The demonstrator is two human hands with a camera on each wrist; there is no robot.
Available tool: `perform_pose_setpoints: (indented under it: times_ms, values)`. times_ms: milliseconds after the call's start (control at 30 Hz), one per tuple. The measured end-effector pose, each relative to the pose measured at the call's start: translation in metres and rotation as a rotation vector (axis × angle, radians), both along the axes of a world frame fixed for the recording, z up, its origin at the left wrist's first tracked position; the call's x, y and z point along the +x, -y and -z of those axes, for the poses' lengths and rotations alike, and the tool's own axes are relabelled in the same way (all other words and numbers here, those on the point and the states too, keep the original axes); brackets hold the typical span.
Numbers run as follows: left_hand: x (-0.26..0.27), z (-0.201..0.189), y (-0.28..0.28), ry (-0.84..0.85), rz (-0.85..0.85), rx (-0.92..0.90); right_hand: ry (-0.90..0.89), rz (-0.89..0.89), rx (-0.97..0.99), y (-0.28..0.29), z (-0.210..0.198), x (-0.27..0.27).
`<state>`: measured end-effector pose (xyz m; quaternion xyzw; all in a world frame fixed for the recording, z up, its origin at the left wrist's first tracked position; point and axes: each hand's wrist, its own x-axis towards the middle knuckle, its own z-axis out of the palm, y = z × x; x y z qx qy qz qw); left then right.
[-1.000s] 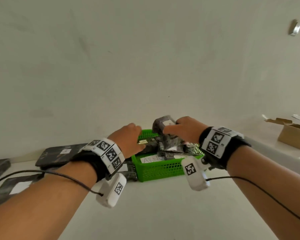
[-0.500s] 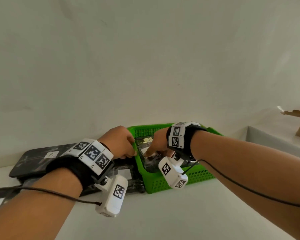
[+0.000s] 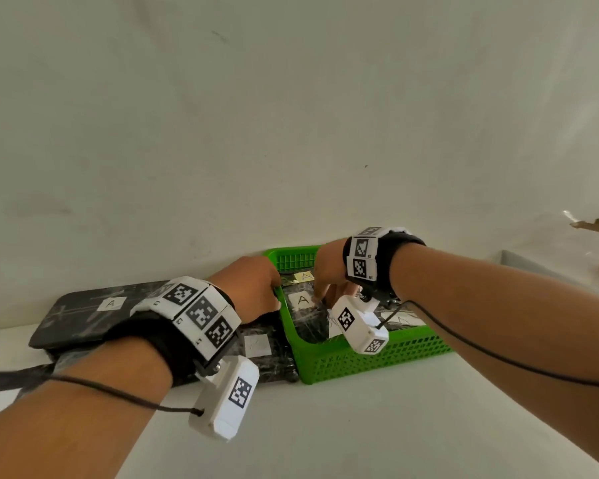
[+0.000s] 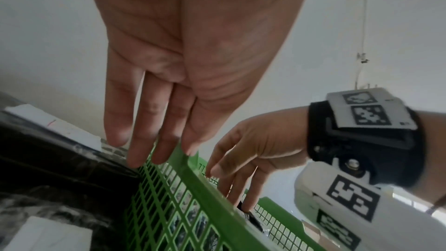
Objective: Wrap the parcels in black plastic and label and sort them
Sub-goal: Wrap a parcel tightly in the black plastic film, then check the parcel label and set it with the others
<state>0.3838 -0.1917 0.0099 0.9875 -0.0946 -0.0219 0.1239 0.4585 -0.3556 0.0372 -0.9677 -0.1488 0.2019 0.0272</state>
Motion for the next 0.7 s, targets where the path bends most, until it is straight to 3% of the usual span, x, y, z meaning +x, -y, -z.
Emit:
perform_pose_setpoints:
  times_ms: [200,400,700]
  values:
    - [-0.034,-0.01,-0.033,0.074,-0.12,-0.14,0.336,-0.088,0.038,-0.027,-0.038,-0.038]
    - [-0.118,-0.017,-0.098,0.172,-0.312,-0.256,0.229,-0.253,0.118,-0.092,-0.029,-0.138]
    - [-0.284,-0.014,-0.235,0.123,-0.571,-0.162,-0.033,-0.493,0.163,-0.237,0.043,-0.276]
